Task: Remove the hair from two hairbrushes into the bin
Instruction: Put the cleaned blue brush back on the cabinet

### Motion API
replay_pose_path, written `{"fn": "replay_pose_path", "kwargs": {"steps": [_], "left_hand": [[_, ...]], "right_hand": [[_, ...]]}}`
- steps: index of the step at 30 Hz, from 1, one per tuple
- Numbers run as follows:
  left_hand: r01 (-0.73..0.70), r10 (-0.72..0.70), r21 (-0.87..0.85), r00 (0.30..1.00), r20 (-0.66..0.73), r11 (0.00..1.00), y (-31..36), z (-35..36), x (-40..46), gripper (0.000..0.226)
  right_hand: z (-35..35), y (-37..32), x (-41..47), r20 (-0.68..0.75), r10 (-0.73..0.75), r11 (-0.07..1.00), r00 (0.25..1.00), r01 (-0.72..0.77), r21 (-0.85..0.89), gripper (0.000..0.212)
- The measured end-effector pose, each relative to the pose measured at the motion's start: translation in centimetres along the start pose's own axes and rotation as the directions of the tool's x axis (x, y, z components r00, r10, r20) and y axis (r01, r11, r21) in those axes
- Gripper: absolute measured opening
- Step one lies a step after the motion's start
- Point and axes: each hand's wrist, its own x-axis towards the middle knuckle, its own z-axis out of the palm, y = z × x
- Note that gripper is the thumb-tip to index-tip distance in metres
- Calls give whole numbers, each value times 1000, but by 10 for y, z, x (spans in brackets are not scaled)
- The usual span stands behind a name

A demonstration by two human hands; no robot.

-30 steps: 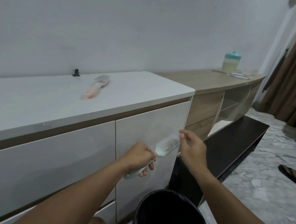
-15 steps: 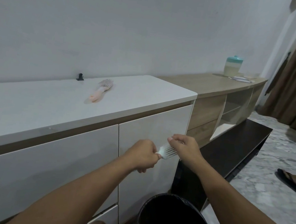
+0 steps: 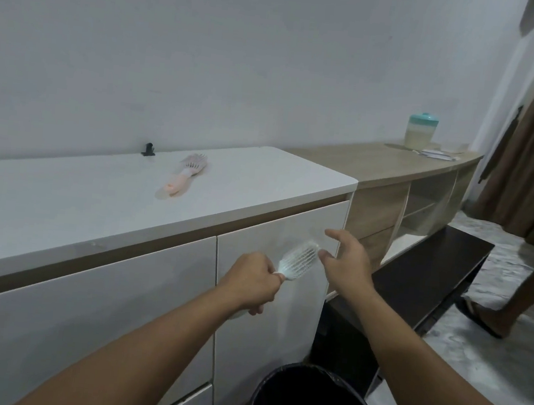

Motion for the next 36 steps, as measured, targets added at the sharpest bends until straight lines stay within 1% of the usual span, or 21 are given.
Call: {"fn": "replay_pose_path", "kwargs": {"steps": [2, 5, 7, 10, 13, 15, 17, 18, 20, 23, 25, 29, 33, 36], "left_hand": [[-17, 16, -8, 1000, -23, 1000, 6, -6, 1, 22], [-52, 52, 8, 998, -41, 999, 17, -20, 1, 20], [-61, 61, 8, 994, -86, 998, 24, -33, 0, 22], [-53, 51, -4, 982, -182, 999, 35, -56, 2, 25], [-60, 57, -1, 954, -295, 998, 40, -82, 8, 20], [-74, 83, 40, 921, -382, 996, 40, -98, 14, 18], [-57, 112, 131, 880, -462, 990, 38, -112, 20, 16], [-32, 117, 178, 864, -489, 984, 37, -118, 24, 17], [23, 96, 215, 846, -525, 976, 32, -128, 32, 17], [91, 37, 204, 836, -548, 975, 23, -138, 46, 19], [114, 12, 200, 841, -541, 973, 15, -139, 57, 19], [158, -43, 176, 849, -527, 971, 6, -137, 80, 15], [150, -25, 212, 865, -501, 966, 4, -135, 100, 18], [153, -21, 238, 877, -479, 959, 7, -136, 110, 21]], "right_hand": [[3, -10, -5, 83, -105, 993, 991, 100, 62, 37], [6, -24, -5, 160, -214, 975, 964, 220, -20, 35], [7, -36, 1, 140, -253, 961, 957, 265, -74, 36], [11, -62, 13, 81, -321, 940, 943, 328, -97, 37], [17, -90, 30, 84, -391, 906, 916, 400, -141, 39], [24, -108, 41, 112, -433, 875, 894, 447, -187, 40], [32, -123, 52, 150, -461, 848, 875, 483, -218, 41], [37, -130, 57, 169, -463, 841, 870, 492, -225, 41], [47, -139, 65, 219, -450, 841, 866, 493, -221, 42], [60, -146, 78, 302, -414, 859, 859, 478, -182, 43], [68, -149, 88, 356, -375, 874, 856, 455, -173, 45], [83, -153, 106, 465, -314, 839, 828, 471, -272, 50], [95, -152, 126, 485, -294, 829, 823, 473, -300, 47], [105, -146, 140, 472, -274, 859, 838, 434, -272, 43]]}}
